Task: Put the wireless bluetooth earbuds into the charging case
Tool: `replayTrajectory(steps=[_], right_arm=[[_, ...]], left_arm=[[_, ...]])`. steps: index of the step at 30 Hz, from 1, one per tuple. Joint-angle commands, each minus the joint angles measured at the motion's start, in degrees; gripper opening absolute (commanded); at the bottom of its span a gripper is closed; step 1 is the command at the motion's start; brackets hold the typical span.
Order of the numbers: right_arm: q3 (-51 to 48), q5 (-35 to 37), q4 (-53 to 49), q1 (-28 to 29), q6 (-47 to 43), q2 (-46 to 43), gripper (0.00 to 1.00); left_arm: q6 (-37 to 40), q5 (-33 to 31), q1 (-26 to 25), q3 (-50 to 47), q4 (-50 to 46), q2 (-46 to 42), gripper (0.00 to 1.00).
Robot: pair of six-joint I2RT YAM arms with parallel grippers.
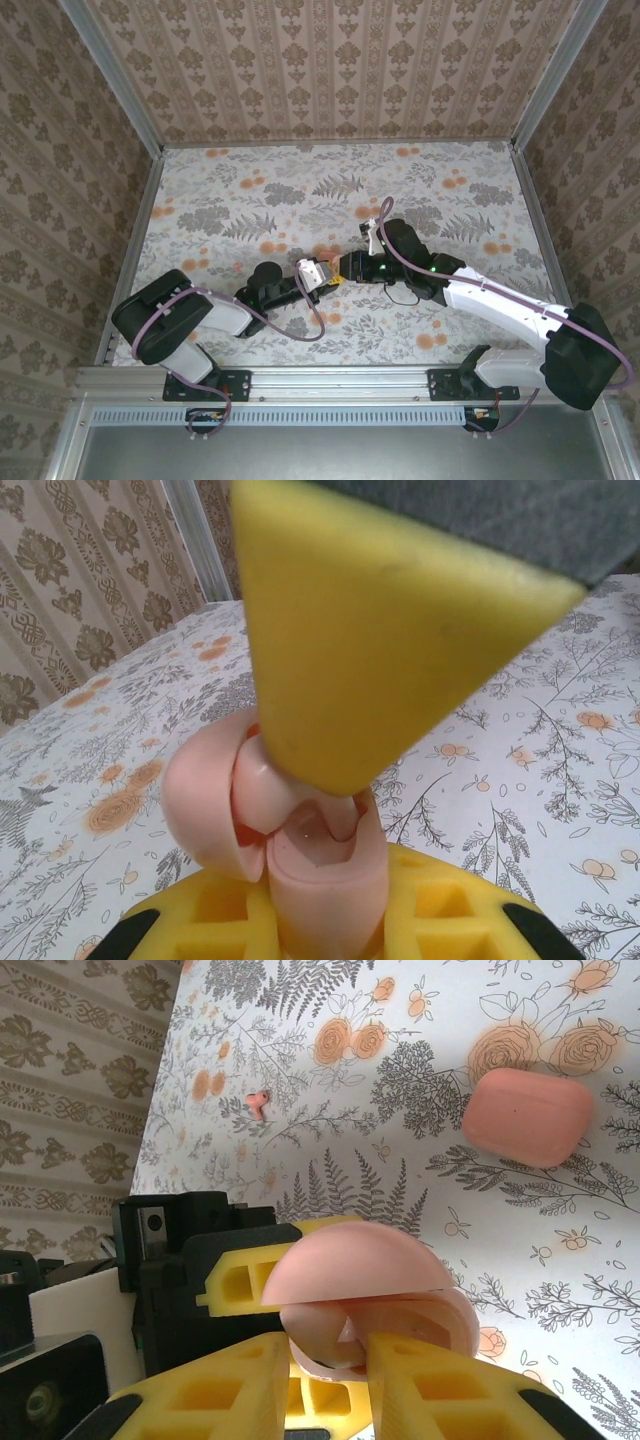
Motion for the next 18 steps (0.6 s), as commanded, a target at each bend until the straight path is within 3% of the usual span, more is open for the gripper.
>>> replayTrajectory(steps=[1,12,18], right_arm=[[1.69,-0.10,-1.62,-0.03,-1.70,0.57,0.26],[1.77,-0.54,-3.21,-0.08,-3.30,0.93,0.23],[2.20,-0.20,-3.93,-0.22,-4.44,-0.11,0.32]], left_arm=[[-0.10,-0.28,-0.51,0.15,0.34,-1.39,0.11],[0.23,-0.30,-0.59,-0.05,-0.24,-2.09,0.11],[0.43,-0.28,-0.60,-0.12,-0.78,-2.55,0.11]])
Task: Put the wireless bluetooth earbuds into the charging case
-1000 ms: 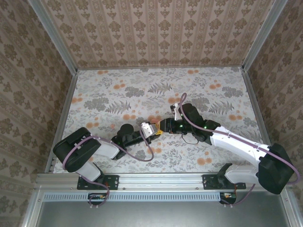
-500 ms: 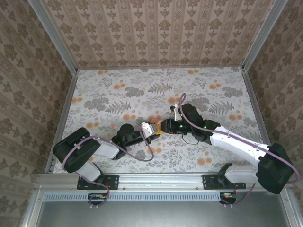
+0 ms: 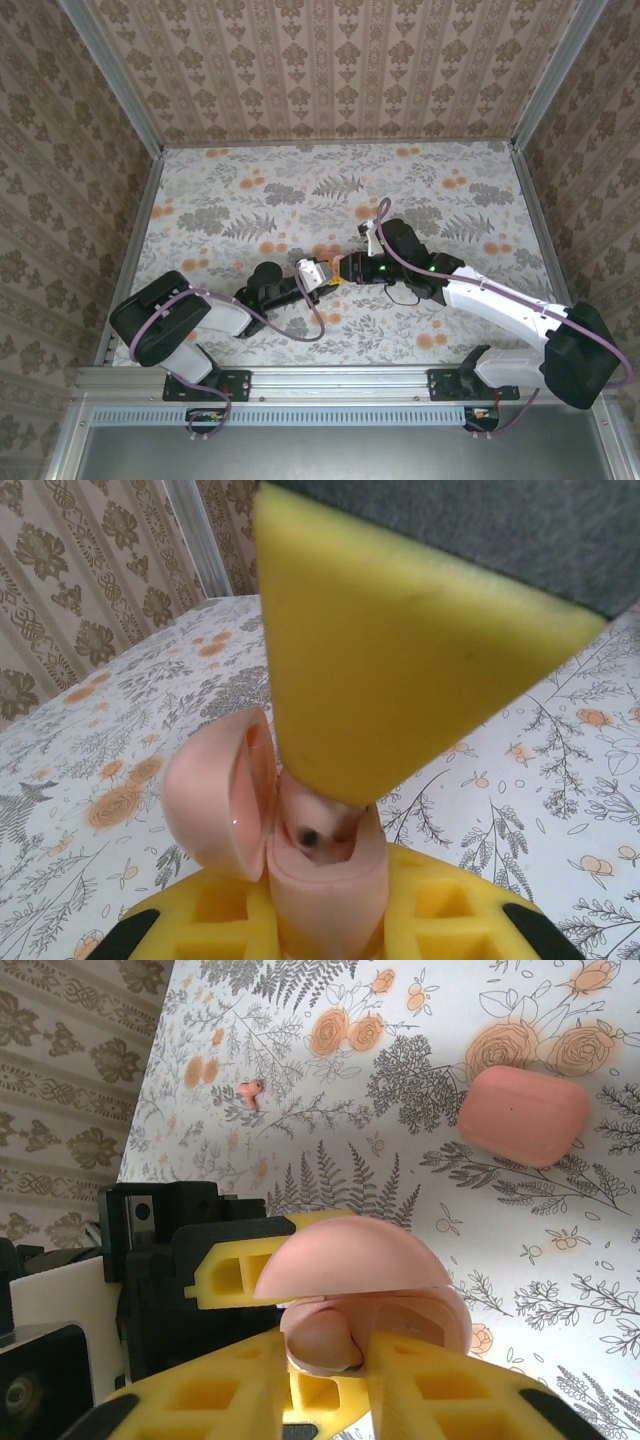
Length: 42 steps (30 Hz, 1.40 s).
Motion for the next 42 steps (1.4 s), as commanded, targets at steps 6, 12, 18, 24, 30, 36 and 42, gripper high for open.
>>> replayTrajectory(steps=[6,12,18,24,30,36,42], right_arm=[[1.86,0.32,-3.82,-1.00,-2.69,-3.52,0.34],[1.15,-0.67,-4.55,-2.25,-3.27,-7.12,0.35],[-0.01,-3.63,-4.29,-4.09,-3.49,-8.62,0.35],[-0.02,-5.14,-7.16,-6.08,-4.41,-8.77,0.35],[1.78,-4.05,-14.86,-8.20,-6.70,-8.65,0.35],[4.03,-2.45,-28.38,-15.02,-11.09,-7.68,0.35],[5.90,-1.97,-35.03,-22.04,-16.14,-2.76,0.36]], left_arm=[[0.58,0.25,-0.29,-0.22,0.52,-2.06,0.11],[0.64,0.99,-0.29,-0.09,0.41,-2.12,0.11],[0.50,1.48,-0.36,-0.01,0.46,-2.04,0.11],[0.08,2.14,-0.30,-0.01,0.30,-2.34,0.11],[0.44,2.54,-0.35,0.33,-1.18,-2.42,0.11],[0.89,1.72,-0.29,0.27,-3.30,-2.44,0.11],[2.52,5.53,-0.35,0.00,-3.35,-1.36,0.11]])
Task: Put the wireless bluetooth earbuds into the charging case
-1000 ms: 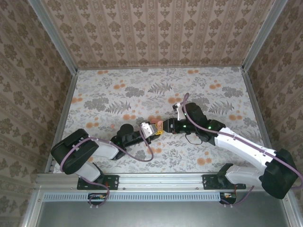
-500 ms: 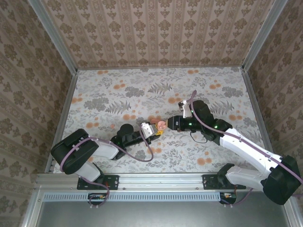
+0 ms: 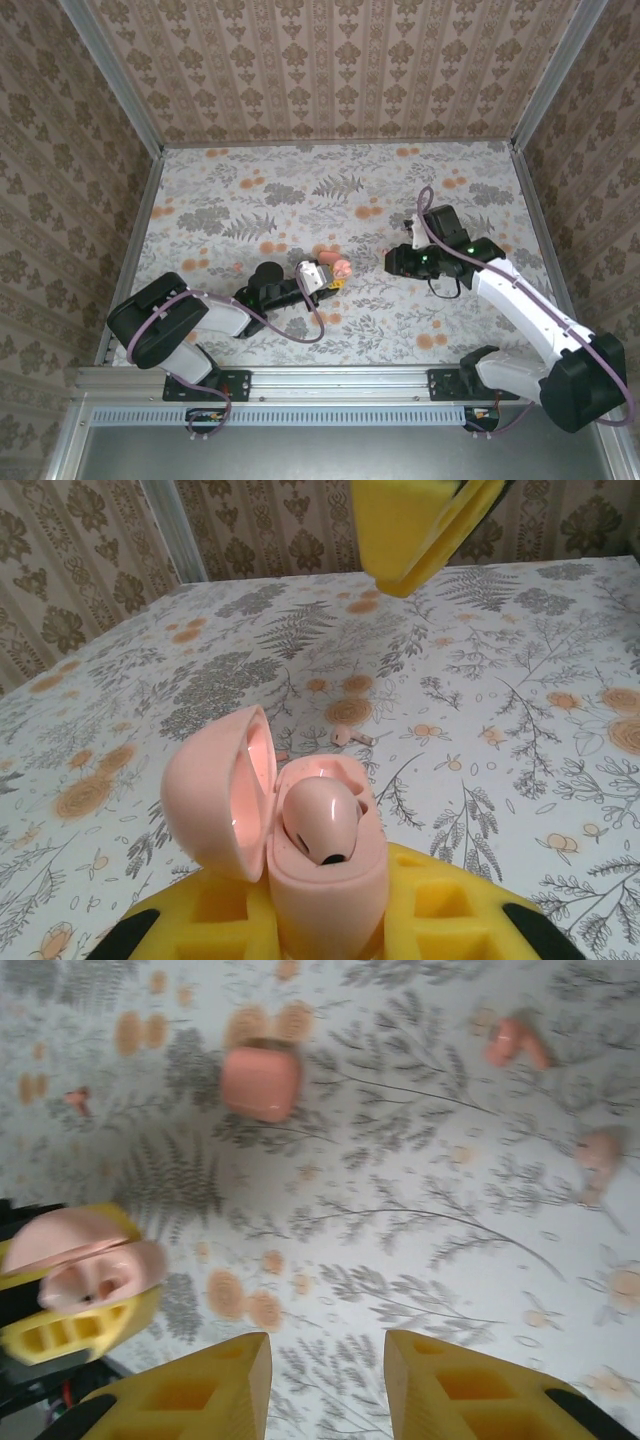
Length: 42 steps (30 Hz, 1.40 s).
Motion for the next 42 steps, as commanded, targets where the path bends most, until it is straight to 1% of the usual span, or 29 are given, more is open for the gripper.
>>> replayTrajectory(steps=[1,3,5,9,10,13,19,23,25,30,42], right_arm=[[2.14,1.39,-7.46,-2.76,-4.76,3.34,0.36],[3.22,2.71,-8.52,-3.88,-6.19,5.84,0.36],[4.42,4.89,-9.71,-4.74,-7.44,8.45,0.39],[7.00,7.29,-11.05,-6.08,-9.28,13.37,0.39],[7.57,7.75,-11.16,-6.20,-9.73,15.74,0.38],[9.22,8.05,-10.88,-6.58,-10.60,19.15,0.38],[12.51,7.91,-10.57,-6.66,-11.39,25.04,0.38],[14.88,9.60,-11.44,-6.66,-11.97,29.13,0.37],[15.99,9.93,-11.73,-6.54,-12.04,30.71,0.36],[18.24,13.40,-13.16,-6.56,-12.29,34.07,0.36],[20.03,12.29,-13.25,-5.85,-12.90,38.72,0.35]], left_arm=[[2.42,3.46,-0.38,0.13,-0.22,-0.34,0.11],[3.06,3.95,-0.42,0.17,-0.22,0.01,0.11],[3.78,4.06,-0.46,0.16,-0.45,0.04,0.11],[5.79,4.13,-0.39,0.53,-2.99,-0.79,0.11],[6.14,4.05,-0.46,0.69,-3.94,-1.12,0.11],[6.94,3.77,-0.46,0.79,-5.84,-2.20,0.11],[7.17,3.08,-0.45,0.73,-6.59,-2.92,0.11],[7.26,2.48,-0.46,0.59,-6.89,-3.37,0.11],[7.43,2.53,-0.44,0.69,-7.61,-3.58,0.11],[7.85,2.63,-0.47,1.22,-9.48,-4.40,0.11],[8.23,1.94,-0.47,1.53,-10.59,-4.76,0.11]])
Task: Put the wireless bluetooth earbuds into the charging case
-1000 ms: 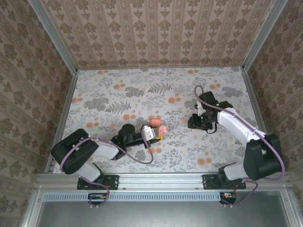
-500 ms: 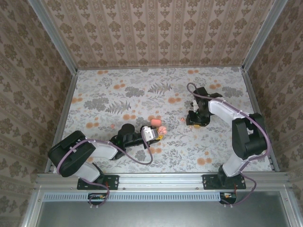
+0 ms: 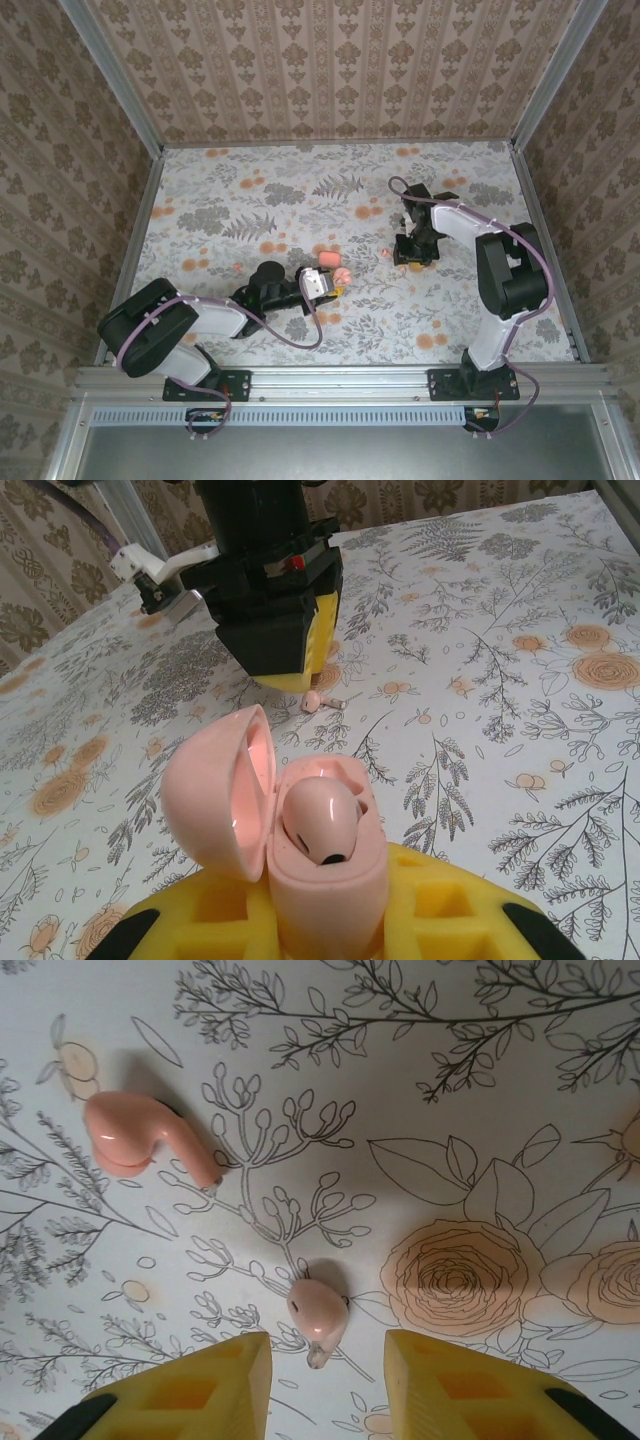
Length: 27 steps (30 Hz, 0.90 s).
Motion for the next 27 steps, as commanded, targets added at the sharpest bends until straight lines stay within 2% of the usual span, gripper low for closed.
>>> replayTrajectory(steps=[1,11,20,27], right_arm=[[1.79,0.87,-2.43,0.53,-1.23,1.30,0.35],[3.31,0.72,-3.24,2.09,-1.79,4.48,0.33],[3.93,3.76,-5.30,3.09,-1.85,5.96,0.32],[3.24,3.52,-3.23,3.47,-2.03,7.43,0.29]], left_arm=[[1.34,-0.12,-0.43,1.29,-1.56,-0.89,0.11],[0.79,-0.25,-0.36,1.58,-1.08,-0.18,0.11],[0.44,-0.13,-0.16,1.93,-1.32,-0.33,0.11],[0.27,0.15,-0.12,2.23,-1.47,0.05,0.11]])
